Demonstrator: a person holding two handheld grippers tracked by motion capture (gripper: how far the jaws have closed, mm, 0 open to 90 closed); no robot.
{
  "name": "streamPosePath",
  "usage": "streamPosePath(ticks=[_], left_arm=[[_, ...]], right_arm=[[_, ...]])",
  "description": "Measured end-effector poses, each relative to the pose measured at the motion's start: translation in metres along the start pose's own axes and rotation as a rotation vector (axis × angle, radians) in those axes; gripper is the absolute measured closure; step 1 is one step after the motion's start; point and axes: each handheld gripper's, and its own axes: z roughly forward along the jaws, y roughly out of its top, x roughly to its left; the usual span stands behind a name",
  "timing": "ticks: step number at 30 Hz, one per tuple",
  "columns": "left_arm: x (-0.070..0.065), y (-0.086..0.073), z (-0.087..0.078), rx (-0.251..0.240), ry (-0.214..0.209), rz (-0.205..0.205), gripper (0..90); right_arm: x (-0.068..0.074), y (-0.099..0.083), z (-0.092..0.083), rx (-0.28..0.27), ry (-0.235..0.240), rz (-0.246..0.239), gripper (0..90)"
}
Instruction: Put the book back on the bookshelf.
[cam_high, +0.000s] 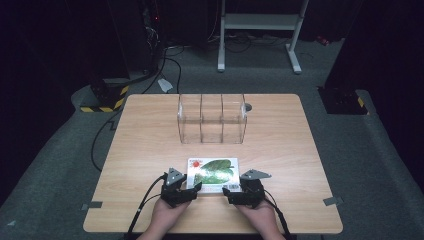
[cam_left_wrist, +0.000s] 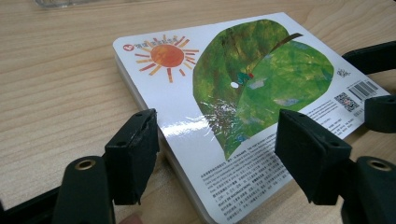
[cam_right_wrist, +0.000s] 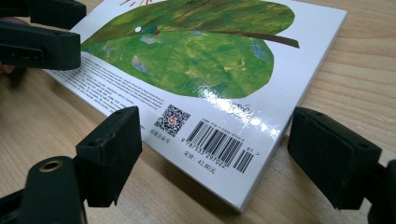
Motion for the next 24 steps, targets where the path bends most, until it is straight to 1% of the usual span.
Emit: streamPosePath(ticks=[4,5,6,7,9,10,11,13,14,18,21,22,24], left_arm=[[0.000,0.000,-0.002,-0.012,-0.002,0.009,31.7],[0.001,0.001,-0.003,-0.019,-0.001,0.018,31.9],[0.001,0.003,-0.006,-0.033,-0.012,-0.001,31.8],[0.001,0.003,-0.006,-0.033,-0.012,-0.001,32.2],[0.001,0.005,-0.009,-0.053,-0.026,-0.016,32.6],[0.002,0.008,-0.012,-0.073,-0.034,-0.008,33.8],[0.001,0.009,-0.014,-0.082,-0.035,-0.006,34.1],[0.000,0.010,-0.015,-0.087,-0.036,-0.004,34.6],[-0.001,0.012,-0.017,-0.095,-0.039,0.007,34.6],[-0.002,0.014,-0.019,-0.102,-0.035,0.018,34.8],[-0.003,0.015,-0.019,-0.105,-0.033,0.017,34.8],[-0.003,0.016,-0.019,-0.108,-0.037,0.013,34.8],[-0.003,0.017,-0.019,-0.112,-0.038,0.015,34.8]], right_arm=[[0.000,0.000,0.000,0.007,0.008,-0.004,14.7],[0.001,0.000,-0.001,0.010,0.012,-0.001,14.1],[0.001,0.000,-0.001,0.016,0.012,-0.001,14.0],[0.001,0.000,-0.001,0.016,0.012,-0.001,14.0],[0.001,0.000,-0.001,0.010,0.007,-0.011,13.9],[0.001,0.000,0.000,0.012,0.004,-0.018,13.8],[0.003,0.000,-0.001,0.019,0.001,-0.007,13.8],[0.003,0.000,-0.001,0.017,0.000,-0.015,13.7],[0.003,-0.001,-0.001,0.018,-0.001,-0.020,13.1],[0.004,-0.001,-0.001,0.020,-0.003,-0.025,12.6],[0.007,-0.001,-0.001,0.027,-0.013,-0.031,12.1],[0.008,-0.001,0.000,0.029,-0.021,-0.046,11.4],[0.009,-0.001,0.000,0.037,-0.030,-0.054,11.7]])
